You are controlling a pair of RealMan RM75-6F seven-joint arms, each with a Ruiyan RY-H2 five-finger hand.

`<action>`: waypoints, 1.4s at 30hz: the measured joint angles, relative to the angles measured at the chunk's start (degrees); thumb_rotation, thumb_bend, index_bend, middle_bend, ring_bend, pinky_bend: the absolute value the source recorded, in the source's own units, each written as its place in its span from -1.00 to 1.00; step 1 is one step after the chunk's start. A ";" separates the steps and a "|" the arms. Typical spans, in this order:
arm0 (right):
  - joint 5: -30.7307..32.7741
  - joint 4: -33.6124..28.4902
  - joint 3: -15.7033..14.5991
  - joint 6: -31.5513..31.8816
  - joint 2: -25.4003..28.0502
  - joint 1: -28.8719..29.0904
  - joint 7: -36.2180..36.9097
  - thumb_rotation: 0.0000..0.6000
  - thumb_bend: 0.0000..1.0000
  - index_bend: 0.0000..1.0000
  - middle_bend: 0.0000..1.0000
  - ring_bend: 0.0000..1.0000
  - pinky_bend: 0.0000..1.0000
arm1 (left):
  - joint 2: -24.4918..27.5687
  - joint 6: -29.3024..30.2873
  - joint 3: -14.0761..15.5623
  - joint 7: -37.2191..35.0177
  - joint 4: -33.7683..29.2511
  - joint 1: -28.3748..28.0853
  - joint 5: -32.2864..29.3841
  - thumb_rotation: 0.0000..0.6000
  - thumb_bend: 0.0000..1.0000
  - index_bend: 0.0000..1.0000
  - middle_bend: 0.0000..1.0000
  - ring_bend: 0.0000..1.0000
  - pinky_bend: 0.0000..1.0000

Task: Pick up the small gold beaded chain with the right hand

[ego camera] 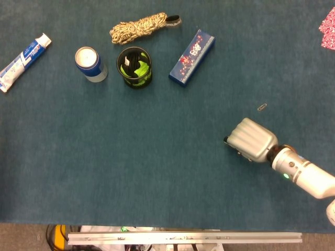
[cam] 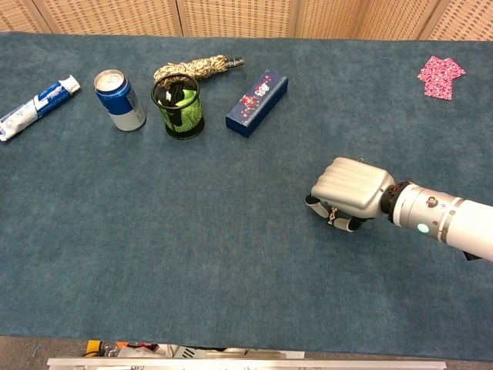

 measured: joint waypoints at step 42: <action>-8.79 -3.42 0.80 14.28 7.00 -4.52 18.87 1.00 0.07 0.49 0.92 1.00 1.00 | -0.48 -1.23 -0.02 1.80 -0.88 -1.05 0.54 1.00 -0.57 -0.95 -0.92 -0.96 -1.00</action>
